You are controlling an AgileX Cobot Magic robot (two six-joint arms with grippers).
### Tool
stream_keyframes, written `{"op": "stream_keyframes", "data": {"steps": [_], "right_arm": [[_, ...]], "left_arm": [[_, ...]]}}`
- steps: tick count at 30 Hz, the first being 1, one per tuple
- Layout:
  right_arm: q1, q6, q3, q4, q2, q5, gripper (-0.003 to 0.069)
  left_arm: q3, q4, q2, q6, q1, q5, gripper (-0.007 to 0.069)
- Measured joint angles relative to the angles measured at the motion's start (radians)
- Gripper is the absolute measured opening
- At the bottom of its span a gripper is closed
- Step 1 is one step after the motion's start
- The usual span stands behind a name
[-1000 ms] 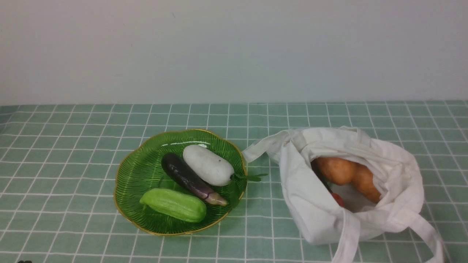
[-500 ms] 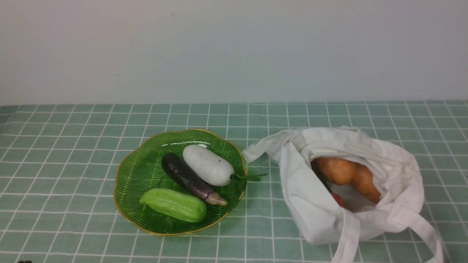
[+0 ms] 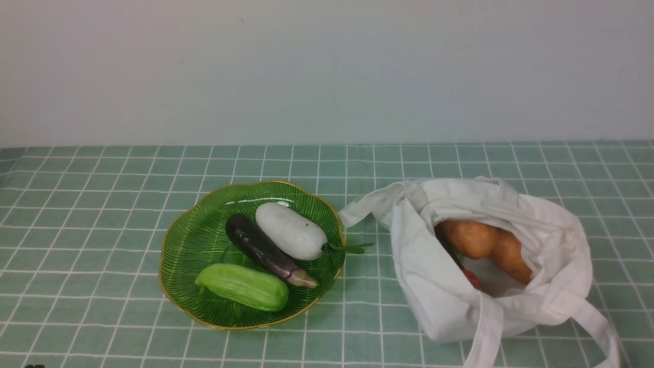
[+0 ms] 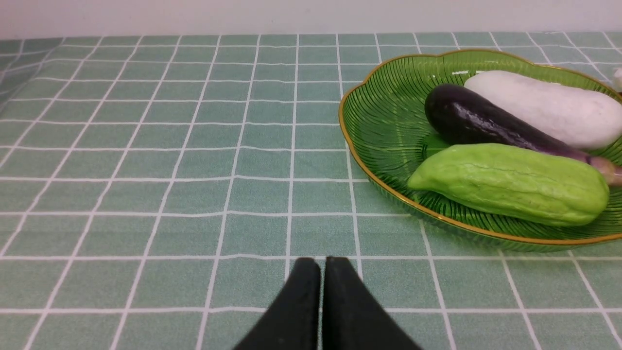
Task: Take vegetables from cloth bag on blue coffee tablecloth place on plate.
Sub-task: 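Reach for the red bell pepper in the white bag with the right gripper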
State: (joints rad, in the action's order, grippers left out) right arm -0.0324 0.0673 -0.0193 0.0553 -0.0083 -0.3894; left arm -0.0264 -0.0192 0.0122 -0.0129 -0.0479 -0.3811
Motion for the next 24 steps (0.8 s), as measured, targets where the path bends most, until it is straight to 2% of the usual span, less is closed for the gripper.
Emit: {"op": "stream_keyframes", "data": {"steps": [4,6,9,11,14,18,24], "right_arm": [[0.000,0.005,0.000,-0.008,0.000,0.005,-0.0015],[0.000,0.042,-0.003,-0.070,0.000,0.018,-0.0015],[0.000,0.135,-0.006,-0.218,0.000,0.033,-0.0015],[0.000,0.214,-0.009,-0.390,0.000,0.037,-0.0015],[0.000,0.258,-0.010,-0.525,0.000,0.038,-0.0015],[0.000,0.251,-0.010,-0.629,0.000,0.033,-0.0015],[0.000,0.106,0.119,-0.616,0.004,-0.074,-0.0015]], "left_arm": [[0.000,0.000,0.000,0.000,0.000,0.000,-0.0008],[0.000,0.000,0.000,0.000,0.000,0.000,-0.0008],[0.000,0.000,0.000,0.000,0.000,0.000,-0.0008],[0.000,0.000,0.000,0.000,0.000,0.000,-0.0008],[0.000,0.000,0.000,0.000,0.000,0.000,-0.0008],[0.000,0.000,0.000,0.000,0.000,0.000,-0.0008],[0.000,0.000,0.000,0.000,0.000,0.000,-0.0008]]}}
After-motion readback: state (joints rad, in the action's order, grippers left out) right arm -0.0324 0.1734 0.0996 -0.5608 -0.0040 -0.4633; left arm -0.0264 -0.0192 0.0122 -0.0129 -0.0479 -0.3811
